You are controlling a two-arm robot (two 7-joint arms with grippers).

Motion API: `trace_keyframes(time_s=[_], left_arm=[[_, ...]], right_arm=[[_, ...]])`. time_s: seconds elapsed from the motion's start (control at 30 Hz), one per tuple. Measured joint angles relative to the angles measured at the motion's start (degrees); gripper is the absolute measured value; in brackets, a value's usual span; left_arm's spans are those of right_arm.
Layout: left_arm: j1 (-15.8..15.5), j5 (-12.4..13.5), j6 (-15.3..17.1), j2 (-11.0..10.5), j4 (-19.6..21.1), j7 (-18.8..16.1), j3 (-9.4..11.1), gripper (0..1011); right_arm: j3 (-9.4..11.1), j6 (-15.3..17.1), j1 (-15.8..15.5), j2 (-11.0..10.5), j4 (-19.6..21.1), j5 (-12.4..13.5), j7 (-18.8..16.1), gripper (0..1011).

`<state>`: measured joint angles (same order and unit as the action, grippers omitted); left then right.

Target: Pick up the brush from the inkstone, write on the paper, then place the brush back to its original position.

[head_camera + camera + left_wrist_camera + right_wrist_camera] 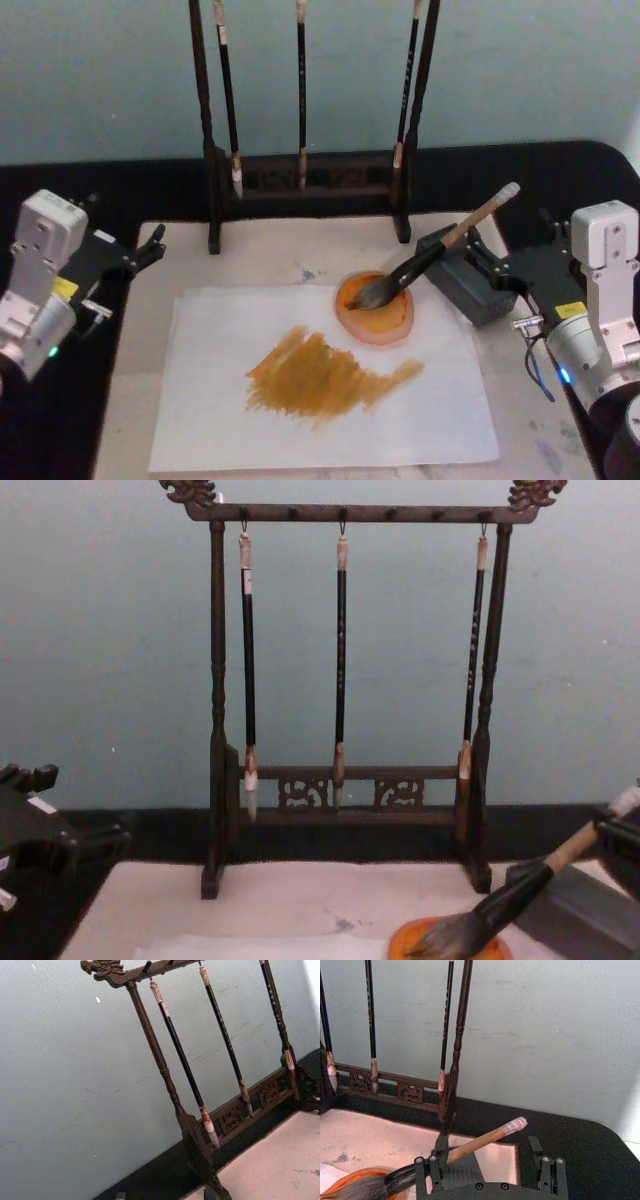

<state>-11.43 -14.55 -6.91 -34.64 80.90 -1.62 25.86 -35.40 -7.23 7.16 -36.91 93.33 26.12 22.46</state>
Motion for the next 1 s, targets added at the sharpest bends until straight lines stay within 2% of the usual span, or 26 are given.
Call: trace_keyframes(time_s=[1.0], left_arm=[[0.00, 0.00, 0.00, 0.00, 0.00, 0.00, 0.00, 1010]], right_arm=[[0.00, 0.00, 0.00, 0.00, 0.00, 0.00, 0.00, 1000]])
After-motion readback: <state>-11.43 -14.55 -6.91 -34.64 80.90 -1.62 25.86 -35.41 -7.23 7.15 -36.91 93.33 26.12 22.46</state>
